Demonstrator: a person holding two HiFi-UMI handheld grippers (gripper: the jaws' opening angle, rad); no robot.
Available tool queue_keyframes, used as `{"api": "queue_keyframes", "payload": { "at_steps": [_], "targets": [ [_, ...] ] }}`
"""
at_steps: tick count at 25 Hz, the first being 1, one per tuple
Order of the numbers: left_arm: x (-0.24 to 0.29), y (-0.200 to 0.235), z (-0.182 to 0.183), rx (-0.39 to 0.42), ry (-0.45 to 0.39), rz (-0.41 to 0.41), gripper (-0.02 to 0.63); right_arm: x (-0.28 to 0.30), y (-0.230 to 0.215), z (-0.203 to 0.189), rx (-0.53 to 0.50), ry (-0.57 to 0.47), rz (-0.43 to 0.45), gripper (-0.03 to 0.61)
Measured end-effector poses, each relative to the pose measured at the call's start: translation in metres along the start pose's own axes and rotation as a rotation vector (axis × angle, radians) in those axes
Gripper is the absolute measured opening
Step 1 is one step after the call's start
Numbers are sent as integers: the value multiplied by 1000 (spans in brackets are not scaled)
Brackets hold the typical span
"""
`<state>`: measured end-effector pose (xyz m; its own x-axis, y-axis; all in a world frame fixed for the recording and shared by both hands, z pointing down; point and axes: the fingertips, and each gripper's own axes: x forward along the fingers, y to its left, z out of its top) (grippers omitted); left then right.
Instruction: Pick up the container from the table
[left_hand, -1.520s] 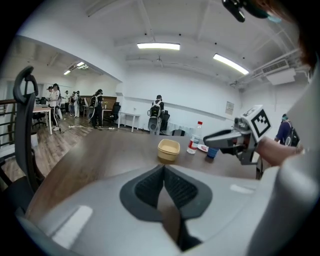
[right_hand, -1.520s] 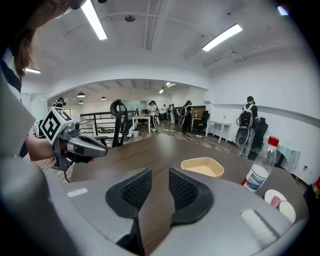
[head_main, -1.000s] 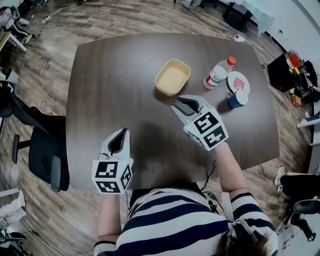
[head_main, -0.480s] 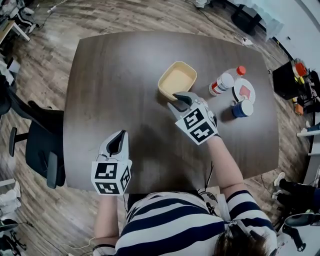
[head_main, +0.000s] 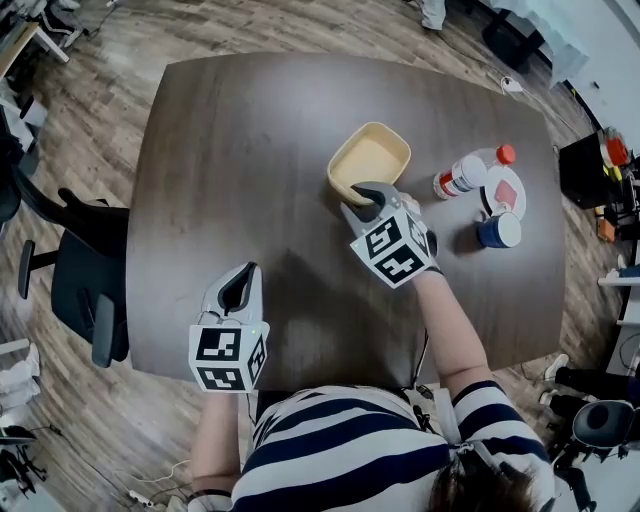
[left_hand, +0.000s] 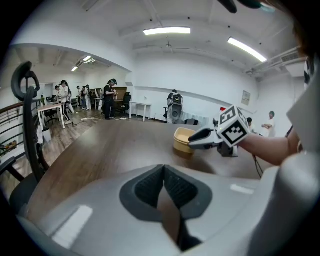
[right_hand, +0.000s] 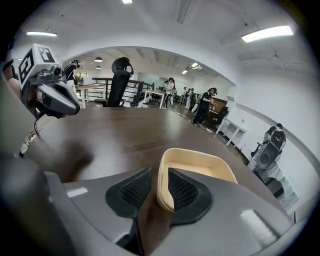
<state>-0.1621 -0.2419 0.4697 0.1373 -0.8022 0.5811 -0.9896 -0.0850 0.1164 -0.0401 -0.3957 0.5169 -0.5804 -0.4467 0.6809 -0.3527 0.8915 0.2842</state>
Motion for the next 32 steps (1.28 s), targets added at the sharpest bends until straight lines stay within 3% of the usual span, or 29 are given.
{"api": "queue_keyframes", "payload": {
  "at_steps": [10, 16, 32],
  "targets": [
    [10, 5, -7, -9, 18, 14, 0, 23, -2, -2, -106, 57, -22, 100],
    [13, 6, -12, -6, 25, 11, 0, 27, -1, -6, -191, 104, -47, 61],
    [-9, 15, -13, -6, -7, 30, 0, 17, 6, -9, -213, 153, -47, 40]
  ]
}}
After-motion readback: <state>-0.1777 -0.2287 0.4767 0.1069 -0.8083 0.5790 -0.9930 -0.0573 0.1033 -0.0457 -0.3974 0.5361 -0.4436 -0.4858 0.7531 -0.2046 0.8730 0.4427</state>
